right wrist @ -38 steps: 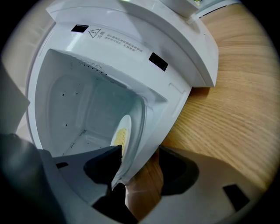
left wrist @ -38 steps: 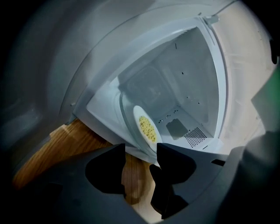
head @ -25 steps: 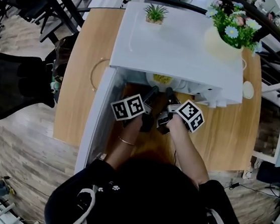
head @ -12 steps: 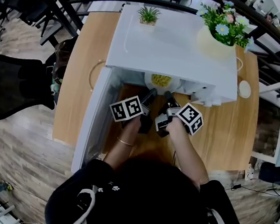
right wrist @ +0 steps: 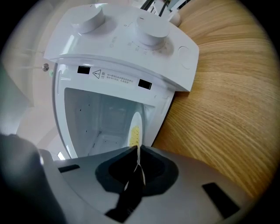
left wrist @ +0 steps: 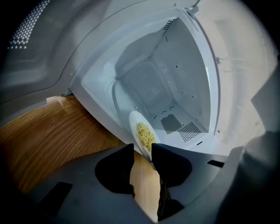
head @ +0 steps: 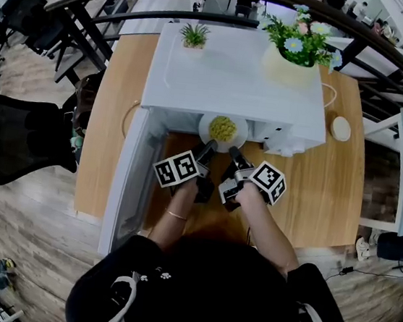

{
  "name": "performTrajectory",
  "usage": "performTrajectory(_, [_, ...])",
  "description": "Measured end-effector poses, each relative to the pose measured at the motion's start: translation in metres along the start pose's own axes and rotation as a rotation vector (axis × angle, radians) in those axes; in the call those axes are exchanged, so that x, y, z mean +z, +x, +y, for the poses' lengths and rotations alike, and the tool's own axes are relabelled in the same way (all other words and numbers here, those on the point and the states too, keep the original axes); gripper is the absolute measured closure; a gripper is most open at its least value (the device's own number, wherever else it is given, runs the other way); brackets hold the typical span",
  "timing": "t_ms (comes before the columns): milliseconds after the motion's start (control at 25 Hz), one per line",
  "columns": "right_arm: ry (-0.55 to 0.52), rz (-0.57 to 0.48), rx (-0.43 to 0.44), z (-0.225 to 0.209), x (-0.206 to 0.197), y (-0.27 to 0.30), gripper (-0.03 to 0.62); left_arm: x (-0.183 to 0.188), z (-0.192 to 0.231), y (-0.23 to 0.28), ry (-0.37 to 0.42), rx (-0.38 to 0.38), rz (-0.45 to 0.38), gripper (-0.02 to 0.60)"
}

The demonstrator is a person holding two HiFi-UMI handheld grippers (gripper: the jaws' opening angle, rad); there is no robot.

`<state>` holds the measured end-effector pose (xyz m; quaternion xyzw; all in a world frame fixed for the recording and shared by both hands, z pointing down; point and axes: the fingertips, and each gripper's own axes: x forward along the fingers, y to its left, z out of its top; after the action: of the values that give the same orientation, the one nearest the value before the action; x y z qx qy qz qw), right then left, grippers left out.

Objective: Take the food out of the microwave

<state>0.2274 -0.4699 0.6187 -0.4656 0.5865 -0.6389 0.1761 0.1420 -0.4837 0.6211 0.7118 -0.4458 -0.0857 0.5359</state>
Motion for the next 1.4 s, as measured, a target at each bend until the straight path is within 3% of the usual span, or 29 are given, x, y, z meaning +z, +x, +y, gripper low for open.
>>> performTrajectory(80, [0.013, 0.002, 0.005, -0.001, -0.001, -0.005, 0.571, -0.004, -0.004, -0.002, 0.004, -0.006, 0.0, 0.482])
performTrajectory(440, [0.013, 0.018, 0.024, -0.004, -0.002, -0.023, 0.571, -0.02, -0.016, -0.013, -0.023, -0.016, -0.018, 0.491])
performTrajectory(1040, [-0.069, 0.075, 0.114, 0.013, -0.005, -0.067, 0.561, -0.043, -0.057, -0.045, 0.056, -0.018, -0.084, 0.492])
performTrajectory(1400, [-0.098, 0.091, 0.182, 0.035, -0.011, -0.077, 0.556, -0.036, -0.08, -0.066, 0.128, -0.039, -0.097, 0.492])
